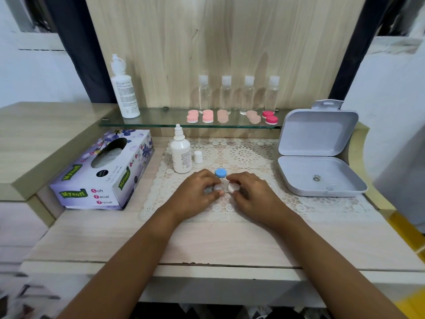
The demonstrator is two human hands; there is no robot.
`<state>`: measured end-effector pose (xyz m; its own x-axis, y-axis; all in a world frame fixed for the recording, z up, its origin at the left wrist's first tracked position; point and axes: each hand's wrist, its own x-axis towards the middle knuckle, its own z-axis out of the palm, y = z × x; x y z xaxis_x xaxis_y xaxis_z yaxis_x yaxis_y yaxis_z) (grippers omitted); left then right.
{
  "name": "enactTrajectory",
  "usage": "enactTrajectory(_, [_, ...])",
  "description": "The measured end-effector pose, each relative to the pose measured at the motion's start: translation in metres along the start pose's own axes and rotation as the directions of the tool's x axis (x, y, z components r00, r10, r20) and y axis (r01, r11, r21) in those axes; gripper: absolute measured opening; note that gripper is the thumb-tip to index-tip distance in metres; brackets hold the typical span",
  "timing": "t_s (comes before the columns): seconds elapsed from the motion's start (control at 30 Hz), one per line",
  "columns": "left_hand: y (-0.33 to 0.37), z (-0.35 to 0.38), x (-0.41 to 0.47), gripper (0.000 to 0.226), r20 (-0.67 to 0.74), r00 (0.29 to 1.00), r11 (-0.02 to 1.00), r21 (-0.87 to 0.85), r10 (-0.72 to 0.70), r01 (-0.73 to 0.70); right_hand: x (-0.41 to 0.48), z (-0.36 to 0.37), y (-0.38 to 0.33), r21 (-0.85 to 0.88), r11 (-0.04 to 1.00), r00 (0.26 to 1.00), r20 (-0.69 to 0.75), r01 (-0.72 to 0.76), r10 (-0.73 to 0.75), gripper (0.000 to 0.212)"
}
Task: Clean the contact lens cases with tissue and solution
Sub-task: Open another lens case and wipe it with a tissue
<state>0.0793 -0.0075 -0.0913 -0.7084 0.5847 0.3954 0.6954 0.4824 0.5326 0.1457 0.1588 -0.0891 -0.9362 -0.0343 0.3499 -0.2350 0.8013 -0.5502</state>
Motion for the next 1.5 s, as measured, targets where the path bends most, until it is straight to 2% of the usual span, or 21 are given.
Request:
enactTrajectory(0.13, [0.000, 0.000, 0.001, 0.025, 0.001, 1.000, 1.000, 0.010, 0.009, -0.009, 0.002, 0.001, 0.000, 0.006, 0.999, 0.998, -0.044, -0.036, 0.036, 0.049])
enactTrajectory(0.33, [0.000, 0.000, 0.000, 0.024, 0.003, 1.000, 1.000, 0.003, 0.003, -0.003, 0.003, 0.000, 0.004, 0.019, 0.999, 0.999, -0.016, -0.030, 0.030, 0.036])
enactTrajectory(0.5, [0.001, -0.001, 0.001, 0.025, -0.001, 1.000, 1.000, 0.002, 0.006, -0.006, 0.001, -0.002, 0.006, 0.064, 0.998, 1.000, 0.004, -0.026, 0.025, 0.040])
enactTrajectory(0.7, [0.000, -0.001, 0.001, 0.026, 0.010, 1.000, 1.000, 0.015, 0.009, -0.009, 0.005, -0.004, 0.003, 0.003, 1.000, 0.999, -0.023, -0.028, 0.028, 0.040])
enactTrajectory(0.93, [0.001, -0.001, 0.001, 0.025, 0.000, 1.000, 1.000, 0.009, 0.005, -0.005, 0.005, -0.012, 0.006, 0.153, 0.986, 0.998, 0.039, -0.062, 0.056, 0.025])
enactTrajectory(1.03, [0.001, -0.001, 0.000, 0.025, 0.005, 1.000, 1.000, 0.012, 0.009, -0.009, 0.011, -0.019, 0.005, 0.222, 0.970, 0.995, 0.013, -0.101, 0.101, 0.021])
enactTrajectory(1.13, [0.001, -0.001, 0.000, 0.025, 0.004, 1.000, 1.000, 0.003, -0.001, 0.001, 0.018, -0.024, 0.006, 0.120, 0.979, 0.985, -0.039, -0.164, 0.169, 0.014])
enactTrajectory(1.27, [0.001, -0.001, 0.000, 0.024, 0.007, 1.000, 1.000, -0.002, -0.004, 0.004, 0.027, -0.024, 0.010, -0.015, 0.984, 0.983, -0.052, -0.177, 0.176, 0.009])
enactTrajectory(1.5, [0.002, -0.001, -0.002, 0.023, 0.014, 1.000, 1.000, 0.015, -0.007, 0.007, 0.035, -0.014, 0.009, -0.177, 0.974, 0.989, -0.055, -0.144, 0.136, 0.019])
